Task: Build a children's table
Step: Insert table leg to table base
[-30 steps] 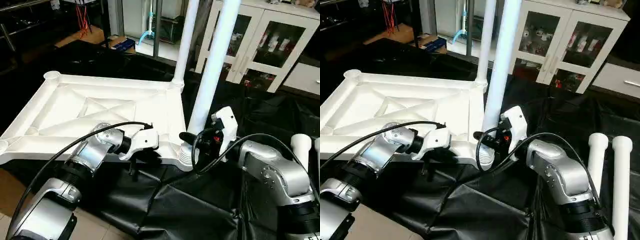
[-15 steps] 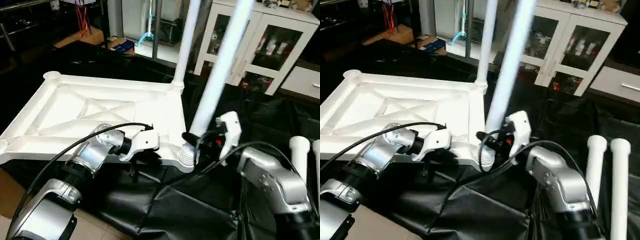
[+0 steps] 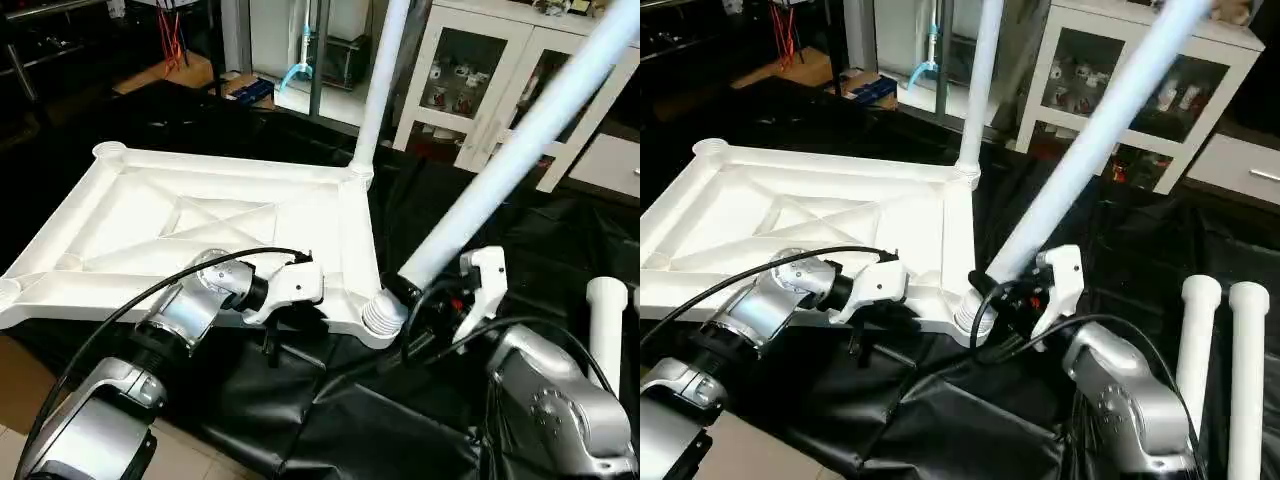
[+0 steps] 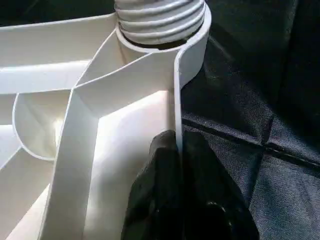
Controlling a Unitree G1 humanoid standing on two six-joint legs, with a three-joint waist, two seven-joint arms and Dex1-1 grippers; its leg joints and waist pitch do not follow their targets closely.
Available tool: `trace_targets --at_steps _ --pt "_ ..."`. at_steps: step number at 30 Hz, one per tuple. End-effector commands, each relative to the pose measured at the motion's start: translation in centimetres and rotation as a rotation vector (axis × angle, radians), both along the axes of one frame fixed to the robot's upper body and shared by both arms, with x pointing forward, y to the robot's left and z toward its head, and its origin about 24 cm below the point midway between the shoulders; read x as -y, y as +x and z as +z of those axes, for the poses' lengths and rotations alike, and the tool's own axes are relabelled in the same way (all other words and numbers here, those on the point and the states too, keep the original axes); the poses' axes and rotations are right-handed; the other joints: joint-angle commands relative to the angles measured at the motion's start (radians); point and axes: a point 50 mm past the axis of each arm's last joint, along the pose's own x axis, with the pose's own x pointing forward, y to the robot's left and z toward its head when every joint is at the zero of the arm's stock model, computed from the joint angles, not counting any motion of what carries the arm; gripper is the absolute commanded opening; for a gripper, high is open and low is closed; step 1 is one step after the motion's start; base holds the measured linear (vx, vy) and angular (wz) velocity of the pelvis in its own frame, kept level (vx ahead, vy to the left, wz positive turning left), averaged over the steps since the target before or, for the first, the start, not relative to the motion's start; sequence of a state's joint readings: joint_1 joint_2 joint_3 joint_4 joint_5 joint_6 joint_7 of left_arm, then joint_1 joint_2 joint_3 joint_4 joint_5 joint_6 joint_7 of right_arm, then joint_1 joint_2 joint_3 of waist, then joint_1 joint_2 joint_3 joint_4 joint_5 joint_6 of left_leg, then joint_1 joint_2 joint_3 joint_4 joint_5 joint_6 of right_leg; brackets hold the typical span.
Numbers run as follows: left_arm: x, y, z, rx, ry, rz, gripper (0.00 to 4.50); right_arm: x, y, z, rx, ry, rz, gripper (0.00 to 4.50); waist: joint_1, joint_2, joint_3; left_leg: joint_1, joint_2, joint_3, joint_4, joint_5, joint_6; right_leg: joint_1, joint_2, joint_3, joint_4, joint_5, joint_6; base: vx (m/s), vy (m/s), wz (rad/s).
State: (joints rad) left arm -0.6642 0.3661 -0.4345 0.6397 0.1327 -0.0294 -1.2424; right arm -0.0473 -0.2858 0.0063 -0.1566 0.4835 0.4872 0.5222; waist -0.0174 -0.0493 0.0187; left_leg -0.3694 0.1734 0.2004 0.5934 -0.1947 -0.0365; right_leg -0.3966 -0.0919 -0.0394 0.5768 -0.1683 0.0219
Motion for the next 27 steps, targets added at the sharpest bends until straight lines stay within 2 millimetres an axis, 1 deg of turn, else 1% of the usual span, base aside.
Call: trace_targets --at_steps 1,3,4,6,7,8,11,12,13,14,15,16,17,18,19,20,23,24,25,27 --pt "-0.9 -0.6 -1.5 -0.046 0.082 0.004 0.00 2.1 -1.3 -3.3 -0.154 -0.143 -0.099 1.85 -0.004 0.015 -0.031 0.019 0.061 -0.038 -0.097 -0.461 -0.055 0.007 -0.052 0.036 -0.080 -0.389 -0.166 0.000 0.000 0.00" --pt "-0.9 -0.6 -1.5 -0.044 0.082 0.004 0.00 1.9 -1.6 -3.4 -0.149 -0.163 -0.076 1.85 -0.004 0.015 -0.030 0.021 0.061 -0.038 -0.097 -0.473 -0.056 0.004 -0.052 0.037 -0.082 -0.403 -0.162 0.000 0.000 0.00" --pt "-0.9 -0.6 -1.5 -0.044 0.082 0.003 0.00 1.8 -1.6 -3.4 -0.147 -0.172 -0.066 1.85 -0.005 0.015 -0.029 0.019 0.061 -0.040 -0.099 -0.473 -0.058 0.006 -0.051 0.036 -0.082 -0.404 -0.159 0.000 0.000 0.00" --pt "-0.9 -0.6 -1.5 -0.043 0.083 0.002 0.00 1.5 -1.8 -3.5 -0.150 -0.195 -0.035 1.85 -0.005 0.015 -0.030 0.019 0.061 -0.040 -0.099 -0.475 -0.059 0.006 -0.051 0.036 -0.081 -0.400 -0.158 0.000 0.000 0.00" --pt "-0.9 -0.5 -1.5 -0.043 0.084 0.002 0.00 1.3 -1.9 -3.5 -0.160 -0.211 -0.008 1.85 -0.005 0.021 -0.030 0.020 0.061 -0.040 -0.099 -0.471 -0.059 0.006 -0.051 0.037 -0.081 -0.391 -0.159 0.000 0.000 0.00" --pt "-0.9 -0.5 -1.5 -0.043 0.084 0.002 0.00 1.3 -1.9 -3.5 -0.160 -0.211 -0.008 1.85 -0.006 0.017 -0.030 0.018 0.061 -0.039 -0.099 -0.469 -0.057 0.007 -0.050 0.037 -0.081 -0.387 -0.159 0.000 0.000 0.00" --pt "-0.9 -0.5 -1.5 -0.043 0.085 0.001 0.00 0.9 -2.0 -3.7 -0.176 -0.236 0.036 1.85 -0.005 0.016 -0.030 0.017 0.061 -0.038 -0.099 -0.453 -0.049 0.009 -0.051 0.038 -0.080 -0.377 -0.162 0.000 0.000 0.00" --pt "-0.9 -0.5 -1.5 -0.043 0.087 0.001 0.00 0.7 -2.0 -3.8 -0.188 -0.251 0.070 1.85 -0.005 0.012 -0.029 0.016 0.061 -0.038 -0.099 -0.454 -0.047 0.010 -0.051 0.038 -0.081 -0.384 -0.162 0.000 0.000 0.00" --pt "-0.9 -0.5 -1.5 -0.043 0.088 0.001 0.00 0.5 -2.1 -3.8 -0.194 -0.260 0.091 1.85 -0.004 0.014 -0.030 0.017 0.061 -0.039 -0.099 -0.454 -0.046 0.011 -0.052 0.038 -0.081 -0.394 -0.159 0.000 0.000 0.00" --pt "-0.9 -0.6 -1.5 -0.043 0.089 0.000 0.00 0.3 -2.1 -3.9 -0.202 -0.270 0.115 1.85 -0.005 0.015 -0.028 0.017 0.061 -0.039 -0.099 -0.460 -0.047 0.009 -0.052 0.038 -0.082 -0.406 -0.158 0.000 0.000 0.00" --pt "-0.9 -0.6 -1.5 -0.043 0.089 0.000 0.00 0.3 -2.1 -3.9 -0.202 -0.270 0.115 1.85 -0.006 0.015 -0.028 0.016 0.061 -0.039 -0.099 -0.465 -0.048 0.009 -0.052 0.038 -0.083 -0.415 -0.155 0.000 0.000 0.00" --pt "-0.9 -0.6 -1.5 -0.043 0.089 0.001 0.00 0.1 -2.2 -3.9 -0.206 -0.275 0.138 1.85 -0.007 0.007 -0.028 0.018 0.061 -0.039 -0.099 -0.473 -0.048 0.007 -0.052 0.037 -0.085 -0.433 -0.149 0.000 0.000 0.00" --pt "-0.9 -0.6 -1.5 -0.043 0.089 0.001 0.00 0.1 -2.2 -3.9 -0.206 -0.275 0.138 1.85 -0.006 0.013 -0.027 0.019 0.062 -0.041 -0.099 -0.479 -0.050 0.004 -0.053 0.038 -0.086 -0.446 -0.145 0.000 0.000 0.00" --pt "-1.0 -0.6 -1.5 -0.043 0.089 0.001 0.00 -0.1 -2.2 -3.9 -0.209 -0.283 0.164 1.85 -0.007 0.009 -0.027 0.019 0.061 -0.040 -0.099 -0.483 -0.051 0.003 -0.053 0.038 -0.088 -0.453 -0.143 0.000 0.000 0.00" --pt "-1.0 -0.6 -1.6 -0.043 0.088 0.002 0.00 -0.2 -2.3 -3.9 -0.211 -0.285 0.176 1.85 -0.007 0.011 -0.028 0.019 0.062 -0.043 -0.100 -0.489 -0.054 0.004 -0.053 0.037 -0.087 -0.457 -0.140 0.000 0.000 0.00" --pt "-1.0 -0.7 -1.6 -0.044 0.088 0.002 0.00 -0.3 -2.3 -3.9 -0.213 -0.287 0.187 1.85 -0.008 0.009 -0.028 0.020 0.062 -0.043 -0.100 -0.490 -0.056 0.003 -0.052 0.037 -0.086 -0.455 -0.137 0.000 0.000 0.00" --pt "-1.0 -0.7 -1.6 -0.045 0.088 0.005 0.00 -0.6 -2.6 -4.0 -0.236 -0.301 0.244 1.85 -0.007 0.010 -0.029 0.019 0.063 -0.043 -0.101 -0.484 -0.058 0.004 -0.051 0.038 -0.085 -0.423 -0.141 0.000 0.000 0.00" --pt "-1.1 -0.7 -1.6 -0.046 0.087 0.006 0.00 -0.6 -2.8 -4.1 -0.248 -0.308 0.266 1.85 -0.007 0.003 -0.031 0.019 0.064 -0.041 -0.101 -0.472 -0.055 0.005 -0.051 0.038 -0.082 -0.400 -0.146 0.000 0.000 0.00" --pt "-1.1 -0.7 -1.6 -0.046 0.087 0.008 0.00 -0.6 -3.0 -4.5 -0.291 -0.331 0.289 1.85 -0.005 0.007 -0.032 0.019 0.064 -0.040 -0.100 -0.462 -0.055 0.006 -0.051 0.039 -0.081 -0.381 -0.151 0.000 0.000 0.00" --pt "-1.1 -0.7 -1.6 -0.046 0.087 0.008 0.00 -0.5 -3.0 -4.5 -0.297 -0.334 0.290 1.85 -0.005 0.006 -0.033 0.017 0.064 -0.039 -0.101 -0.439 -0.053 0.010 -0.050 0.039 -0.077 -0.344 -0.158 0.000 0.000 0.00"
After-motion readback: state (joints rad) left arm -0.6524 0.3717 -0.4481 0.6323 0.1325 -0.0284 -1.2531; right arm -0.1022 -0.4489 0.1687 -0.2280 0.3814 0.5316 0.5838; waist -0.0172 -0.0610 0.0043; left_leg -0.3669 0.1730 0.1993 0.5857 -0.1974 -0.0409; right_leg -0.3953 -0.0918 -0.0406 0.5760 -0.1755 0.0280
